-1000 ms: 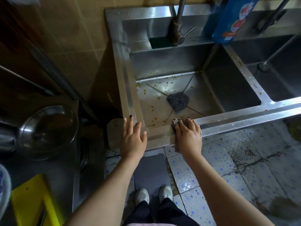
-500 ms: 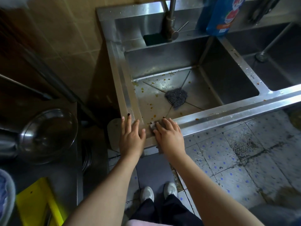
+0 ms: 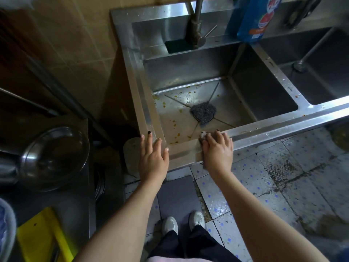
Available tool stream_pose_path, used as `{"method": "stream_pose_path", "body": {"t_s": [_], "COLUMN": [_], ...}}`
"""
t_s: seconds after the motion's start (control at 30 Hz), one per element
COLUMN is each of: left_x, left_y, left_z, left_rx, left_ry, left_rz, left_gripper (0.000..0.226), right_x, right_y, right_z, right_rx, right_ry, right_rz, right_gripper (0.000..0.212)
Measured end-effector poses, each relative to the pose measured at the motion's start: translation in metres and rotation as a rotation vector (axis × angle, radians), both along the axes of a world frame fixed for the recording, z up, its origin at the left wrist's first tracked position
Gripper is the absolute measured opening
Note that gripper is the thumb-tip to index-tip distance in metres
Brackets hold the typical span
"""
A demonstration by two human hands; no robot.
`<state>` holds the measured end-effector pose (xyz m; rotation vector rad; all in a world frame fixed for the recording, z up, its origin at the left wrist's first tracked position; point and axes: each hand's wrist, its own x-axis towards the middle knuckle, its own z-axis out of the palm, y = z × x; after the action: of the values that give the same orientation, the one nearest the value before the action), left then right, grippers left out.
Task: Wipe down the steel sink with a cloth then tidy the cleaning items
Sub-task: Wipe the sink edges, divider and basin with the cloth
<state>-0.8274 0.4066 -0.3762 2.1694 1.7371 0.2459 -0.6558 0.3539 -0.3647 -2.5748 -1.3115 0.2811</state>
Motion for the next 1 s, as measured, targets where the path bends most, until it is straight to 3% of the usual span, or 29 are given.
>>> {"method": "stream_pose_path", "body": {"t_s": [0.1, 0.33, 0.6, 0.8, 1.0], "left_x": [0.001, -0.001, -0.002, -0.001, -0.001], "left_y": [0.001, 0.000, 0.001, 0.002, 0.001], "left_z": [-0.002, -0.001, 0.002, -0.001, 0.000], "left_rx": [0.019, 0.027, -0.011, -0.023, -0.040], "left_ry": [-0.018, -0.024, -0.027, -0.035, -0.021], "left_rz": [0.003, 0.001, -0.007, -0.001, -0.002], "left_gripper": [0.046, 0.044, 0.043, 0.043, 0.045], "right_x": [-0.038, -0.050, 0.022, 0.013, -0.019], "right_y": [0.002, 0.004, -0.007, -0.005, -0.005], "right_z": [0.000, -0.003, 0.002, 0.002, 0.004], "right_rx": [0.054, 0.032, 0.009, -0.008, 0.020], "right_ry": [-0.035, -0.037, -0.027, 0.000, 0.026], "right_rz": [0.105, 0.273, 0.047, -0.030, 0.089], "right_gripper": [0.037, 0.041, 0.041, 0.043, 0.042]}}
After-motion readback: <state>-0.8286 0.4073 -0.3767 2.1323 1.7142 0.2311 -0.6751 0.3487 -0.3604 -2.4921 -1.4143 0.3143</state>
